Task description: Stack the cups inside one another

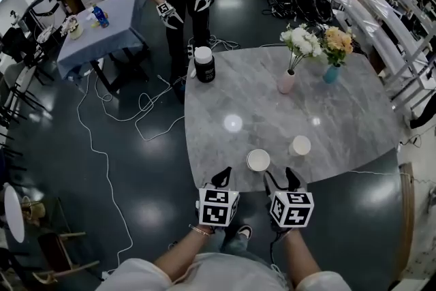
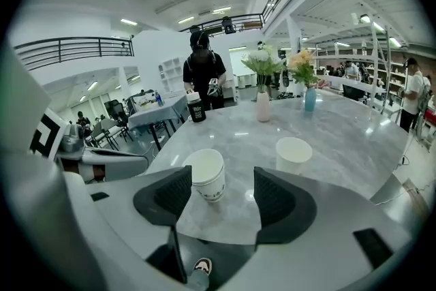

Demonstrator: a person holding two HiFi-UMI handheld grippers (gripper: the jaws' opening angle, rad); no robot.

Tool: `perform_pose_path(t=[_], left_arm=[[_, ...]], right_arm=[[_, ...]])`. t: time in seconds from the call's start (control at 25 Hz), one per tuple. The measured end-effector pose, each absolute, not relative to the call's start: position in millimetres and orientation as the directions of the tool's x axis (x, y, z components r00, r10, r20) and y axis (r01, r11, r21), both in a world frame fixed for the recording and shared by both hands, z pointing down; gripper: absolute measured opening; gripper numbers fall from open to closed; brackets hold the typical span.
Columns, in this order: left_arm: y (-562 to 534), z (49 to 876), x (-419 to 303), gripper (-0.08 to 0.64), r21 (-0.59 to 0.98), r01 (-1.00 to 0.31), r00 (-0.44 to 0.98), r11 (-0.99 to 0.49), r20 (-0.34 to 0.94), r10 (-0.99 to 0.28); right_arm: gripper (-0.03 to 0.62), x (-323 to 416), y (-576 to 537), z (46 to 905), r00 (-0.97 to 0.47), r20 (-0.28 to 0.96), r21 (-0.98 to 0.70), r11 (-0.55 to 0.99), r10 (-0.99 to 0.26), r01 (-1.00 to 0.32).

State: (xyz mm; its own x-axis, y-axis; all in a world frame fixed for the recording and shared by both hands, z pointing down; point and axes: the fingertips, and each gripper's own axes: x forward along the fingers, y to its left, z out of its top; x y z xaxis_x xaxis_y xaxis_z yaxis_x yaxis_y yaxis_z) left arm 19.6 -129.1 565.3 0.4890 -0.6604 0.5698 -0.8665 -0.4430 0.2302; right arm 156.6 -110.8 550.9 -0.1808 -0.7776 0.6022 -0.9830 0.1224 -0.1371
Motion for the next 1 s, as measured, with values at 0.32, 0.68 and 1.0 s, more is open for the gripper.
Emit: perform_pose_path(t=[0.32, 0.68, 1.0], left_arm=[[-121.6, 557.4, 30.2, -0.006, 0.221, -0.859, 0.499, -0.461, 0.558, -0.663], [-113.9, 541.0, 37.4, -0.005, 0.208, -0.853, 0.509, -0.478, 0.535, -0.674], [-110.4, 524.2, 59.6, -0.005, 0.207, -0.827, 0.548, -0.522, 0.498, -0.672]], right_arm=[[0.244, 175.4, -99.8, 538.8, -0.146, 0.572, -0.149, 0.073, -0.807, -0.986], [0.059, 201.5, -84.2, 515.4, -0.058, 0.516, -0.13, -0.01, -0.855, -0.992], [0.014, 232.3, -62.7, 505.0, 0.011, 0.503, -0.111, -0.078, -0.864, -0.991]])
